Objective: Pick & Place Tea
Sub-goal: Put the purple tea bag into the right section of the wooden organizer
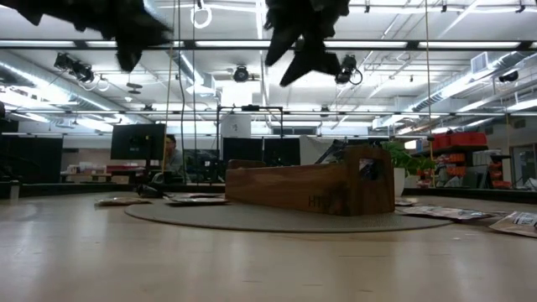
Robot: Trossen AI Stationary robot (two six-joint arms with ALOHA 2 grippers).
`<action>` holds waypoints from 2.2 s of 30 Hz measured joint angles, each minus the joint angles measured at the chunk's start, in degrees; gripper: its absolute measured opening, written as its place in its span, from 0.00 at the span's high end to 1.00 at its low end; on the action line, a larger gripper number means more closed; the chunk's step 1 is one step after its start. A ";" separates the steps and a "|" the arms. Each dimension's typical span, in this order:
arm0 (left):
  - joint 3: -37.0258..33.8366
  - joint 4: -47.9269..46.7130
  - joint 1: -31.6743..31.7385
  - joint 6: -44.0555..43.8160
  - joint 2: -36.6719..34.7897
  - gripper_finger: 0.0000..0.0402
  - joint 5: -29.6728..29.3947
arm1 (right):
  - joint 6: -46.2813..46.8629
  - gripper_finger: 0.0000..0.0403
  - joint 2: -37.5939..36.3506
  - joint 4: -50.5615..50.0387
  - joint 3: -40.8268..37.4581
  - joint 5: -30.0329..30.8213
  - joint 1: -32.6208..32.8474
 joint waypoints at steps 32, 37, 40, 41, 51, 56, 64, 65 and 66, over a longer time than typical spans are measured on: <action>-0.04 -11.30 6.29 25.62 36.23 0.75 -11.76 | -20.42 0.55 -10.00 -1.41 0.07 8.09 -7.14; -0.04 -11.27 6.29 29.00 38.18 0.75 -12.11 | -21.30 0.56 -9.99 -1.41 0.07 7.97 -7.17; -0.04 -11.22 6.29 29.00 38.23 0.74 -12.31 | -21.44 0.57 -9.99 -1.41 0.07 7.87 -7.36; -0.03 -11.21 6.29 28.98 38.23 0.73 -12.34 | -21.55 0.58 -9.99 -1.41 0.07 7.86 -7.39; 0.00 -13.14 6.47 35.17 38.91 0.53 -14.82 | -22.13 0.59 -9.97 -0.98 0.07 7.52 -8.30; 0.02 -12.56 6.49 37.58 38.91 0.51 -14.76 | -22.13 0.59 -9.95 -0.88 0.07 7.62 -8.68; 0.07 -12.55 6.51 37.70 43.87 0.55 -14.06 | -22.56 0.59 -9.92 -0.45 0.07 7.65 -9.05; 0.07 -12.31 6.51 37.67 44.71 0.56 -14.43 | -22.51 0.59 -9.92 -0.45 0.07 7.67 -9.05; 0.15 -12.14 6.50 37.67 45.21 0.57 -14.56 | -22.43 0.59 -9.92 -0.45 0.07 7.66 -9.05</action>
